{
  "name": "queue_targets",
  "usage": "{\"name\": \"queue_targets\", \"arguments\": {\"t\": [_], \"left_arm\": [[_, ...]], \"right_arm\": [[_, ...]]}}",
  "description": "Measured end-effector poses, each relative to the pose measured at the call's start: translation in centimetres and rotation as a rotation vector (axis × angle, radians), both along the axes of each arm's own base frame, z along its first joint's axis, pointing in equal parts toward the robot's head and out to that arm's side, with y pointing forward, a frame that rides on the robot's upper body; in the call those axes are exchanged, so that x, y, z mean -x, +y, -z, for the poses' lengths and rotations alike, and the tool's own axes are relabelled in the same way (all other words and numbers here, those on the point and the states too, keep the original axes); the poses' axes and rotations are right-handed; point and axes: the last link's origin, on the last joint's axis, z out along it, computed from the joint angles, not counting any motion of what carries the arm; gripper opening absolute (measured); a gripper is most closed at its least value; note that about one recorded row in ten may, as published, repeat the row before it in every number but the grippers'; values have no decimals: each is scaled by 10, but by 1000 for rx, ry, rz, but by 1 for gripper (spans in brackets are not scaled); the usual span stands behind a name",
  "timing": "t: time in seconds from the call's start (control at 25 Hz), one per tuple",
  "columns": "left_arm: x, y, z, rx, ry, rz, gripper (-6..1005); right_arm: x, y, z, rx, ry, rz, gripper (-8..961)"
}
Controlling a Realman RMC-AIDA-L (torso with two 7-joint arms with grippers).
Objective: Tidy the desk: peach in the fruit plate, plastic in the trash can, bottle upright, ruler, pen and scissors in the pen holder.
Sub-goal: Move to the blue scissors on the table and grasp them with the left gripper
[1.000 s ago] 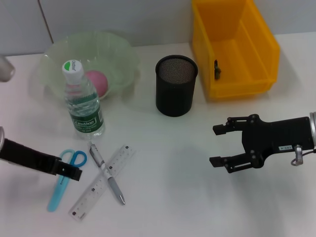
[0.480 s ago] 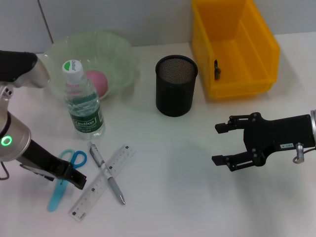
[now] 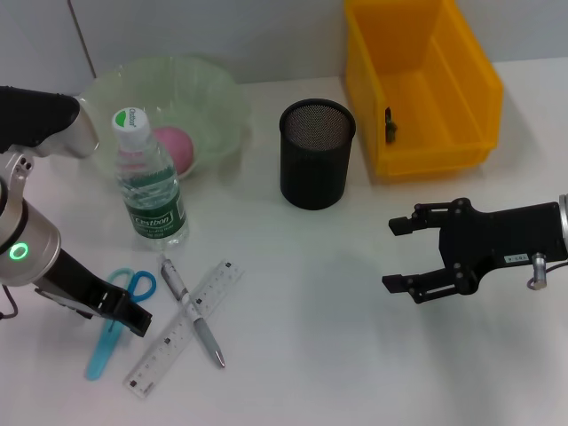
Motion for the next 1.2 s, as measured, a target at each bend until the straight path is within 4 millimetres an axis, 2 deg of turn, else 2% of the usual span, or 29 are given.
{"name": "queue_targets", "arguments": {"t": [0.64,1.2], "left_arm": [[4,2,1,-10,38,24,810],[11,4,10,15,65,23,808]], "right_arm": [[3,4,1,-8,-6,-5,825],[3,4,2,-7,-4,-4,824]]}}
